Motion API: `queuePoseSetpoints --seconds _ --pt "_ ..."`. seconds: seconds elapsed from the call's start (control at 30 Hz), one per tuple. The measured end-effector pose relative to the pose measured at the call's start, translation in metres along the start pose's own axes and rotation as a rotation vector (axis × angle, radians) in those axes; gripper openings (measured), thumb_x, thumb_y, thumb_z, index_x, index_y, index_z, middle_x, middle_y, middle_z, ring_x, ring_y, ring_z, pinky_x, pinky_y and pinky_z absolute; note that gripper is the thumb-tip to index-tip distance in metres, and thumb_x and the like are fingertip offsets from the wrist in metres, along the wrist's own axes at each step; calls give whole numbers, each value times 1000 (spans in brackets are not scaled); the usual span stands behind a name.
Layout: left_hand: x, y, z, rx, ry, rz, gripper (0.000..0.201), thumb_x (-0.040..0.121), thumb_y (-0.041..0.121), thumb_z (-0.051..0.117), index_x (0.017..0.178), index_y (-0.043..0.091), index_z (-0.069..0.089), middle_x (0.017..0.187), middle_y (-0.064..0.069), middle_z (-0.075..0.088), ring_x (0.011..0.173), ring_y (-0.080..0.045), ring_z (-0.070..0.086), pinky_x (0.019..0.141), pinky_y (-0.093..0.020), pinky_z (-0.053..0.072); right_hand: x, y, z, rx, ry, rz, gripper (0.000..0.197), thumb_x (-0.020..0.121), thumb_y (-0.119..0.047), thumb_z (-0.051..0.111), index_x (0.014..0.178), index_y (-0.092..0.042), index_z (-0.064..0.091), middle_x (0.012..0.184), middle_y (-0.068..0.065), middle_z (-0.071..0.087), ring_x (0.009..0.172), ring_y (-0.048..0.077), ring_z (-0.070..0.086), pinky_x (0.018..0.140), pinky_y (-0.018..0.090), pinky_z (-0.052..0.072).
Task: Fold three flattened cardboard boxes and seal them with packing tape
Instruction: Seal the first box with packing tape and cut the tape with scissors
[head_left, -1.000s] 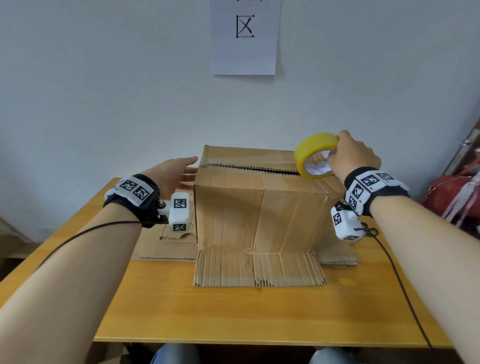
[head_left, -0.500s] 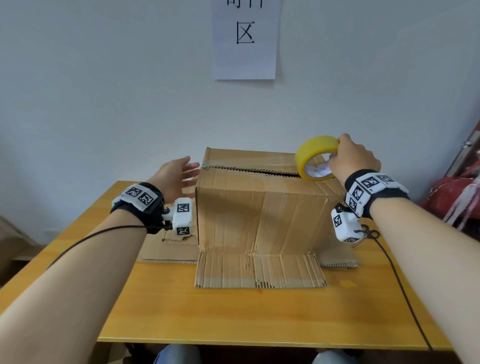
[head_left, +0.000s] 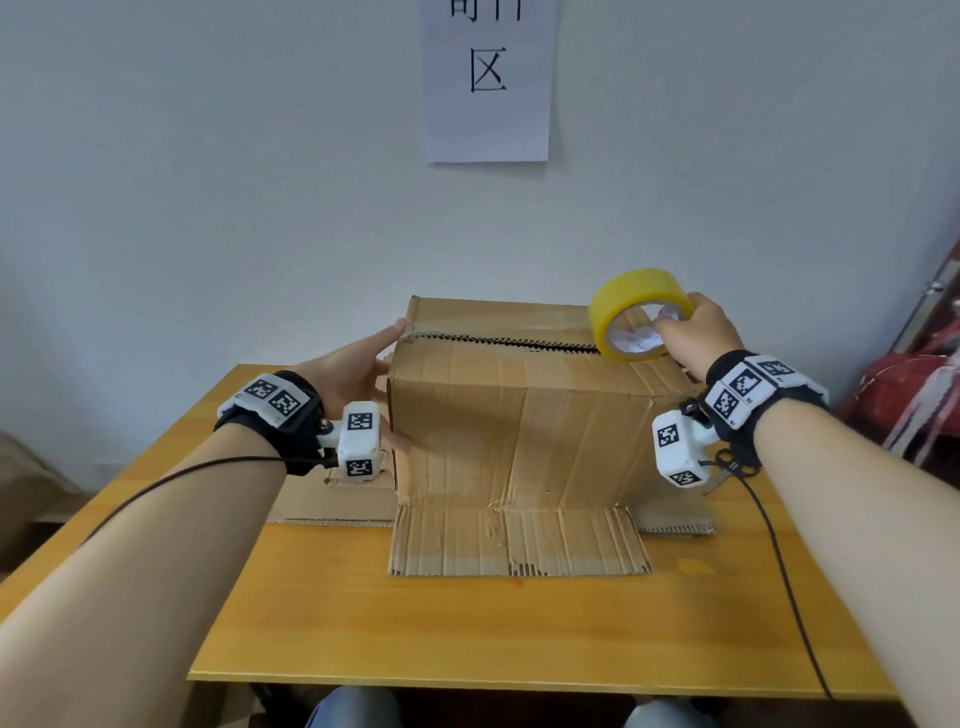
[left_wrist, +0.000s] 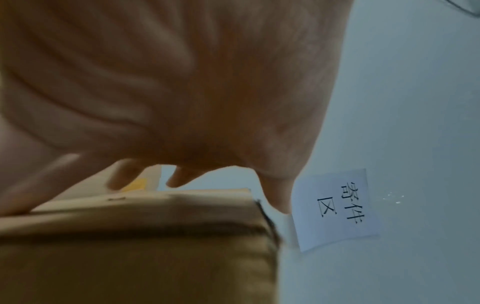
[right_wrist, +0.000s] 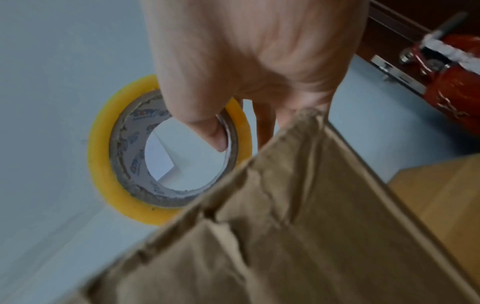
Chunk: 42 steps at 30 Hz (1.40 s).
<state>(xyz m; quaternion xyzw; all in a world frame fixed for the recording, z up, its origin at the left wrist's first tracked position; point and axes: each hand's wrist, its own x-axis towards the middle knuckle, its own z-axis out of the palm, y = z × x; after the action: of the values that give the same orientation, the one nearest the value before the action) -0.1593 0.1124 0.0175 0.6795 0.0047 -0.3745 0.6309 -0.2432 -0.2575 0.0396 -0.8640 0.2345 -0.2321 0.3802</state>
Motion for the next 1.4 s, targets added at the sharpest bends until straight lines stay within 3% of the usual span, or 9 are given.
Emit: queuePoseSetpoints --seconds 0.27,0.4,0.53,0.8,0.93,1.0,1.13,1.27,1.4 --pt "14 -2 9 -168 466 437 55 91 24 72 141 16 50 133 -5 57 112 -30 57 97 -45 52 -32 -14 -5 196 -208 87 19 79 -25 61 98 -28 61 101 3 66 85 33 72 71 54 62" --pt "17 -2 30 -274 397 502 42 93 7 65 134 5 55 123 -8 55 98 -23 61 89 -35 54 -48 -25 -4 233 -270 85 24 79 -24 70 102 -23 63 108 7 67 87 35 73 67 52 63" --pt "13 4 57 -361 230 467 14 88 5 71 99 6 63 113 -9 56 115 -24 55 94 -46 56 -59 -34 0 283 -398 151 43 84 -28 79 118 -11 60 136 15 56 90 27 69 72 41 64" --pt "1 4 98 51 131 415 58 81 18 80 134 26 58 140 2 51 140 -17 32 117 -50 30 -76 -50 -3 -9 -515 112 90 80 -60 75 149 -17 37 159 11 36 73 32 76 79 44 63" --pt "0 9 105 27 164 398 62 82 9 76 137 28 55 149 -2 42 146 -23 26 113 -55 30 -76 -55 -14 -245 -526 31 72 80 -64 72 132 -19 49 146 5 50 69 25 74 53 28 56" --pt "2 8 106 49 194 374 71 84 2 72 146 27 47 142 -4 43 142 -29 28 107 -64 36 -70 -54 -18 -361 -500 -38 78 74 -73 70 130 -21 55 136 1 57 75 22 70 70 30 55" --pt "7 3 112 2 213 284 109 81 -6 75 156 42 12 139 -8 45 111 -34 47 95 -67 47 -60 -45 -14 -478 -395 -165 91 73 -83 60 137 -18 54 146 9 40 135 32 38 106 42 37" --pt "8 3 120 46 261 219 122 76 5 83 152 50 0 144 -9 39 123 -43 47 83 -72 51 -53 -32 -3 -69 -480 -191 74 68 -76 73 112 -17 70 110 -1 69 107 18 63 100 34 47" --pt "5 9 123 47 251 163 104 73 16 87 153 28 22 129 -9 51 85 -40 63 67 -62 58 -55 -19 -2 121 -452 -167 62 63 -77 72 87 -22 59 77 -9 56 79 12 54 78 28 40"
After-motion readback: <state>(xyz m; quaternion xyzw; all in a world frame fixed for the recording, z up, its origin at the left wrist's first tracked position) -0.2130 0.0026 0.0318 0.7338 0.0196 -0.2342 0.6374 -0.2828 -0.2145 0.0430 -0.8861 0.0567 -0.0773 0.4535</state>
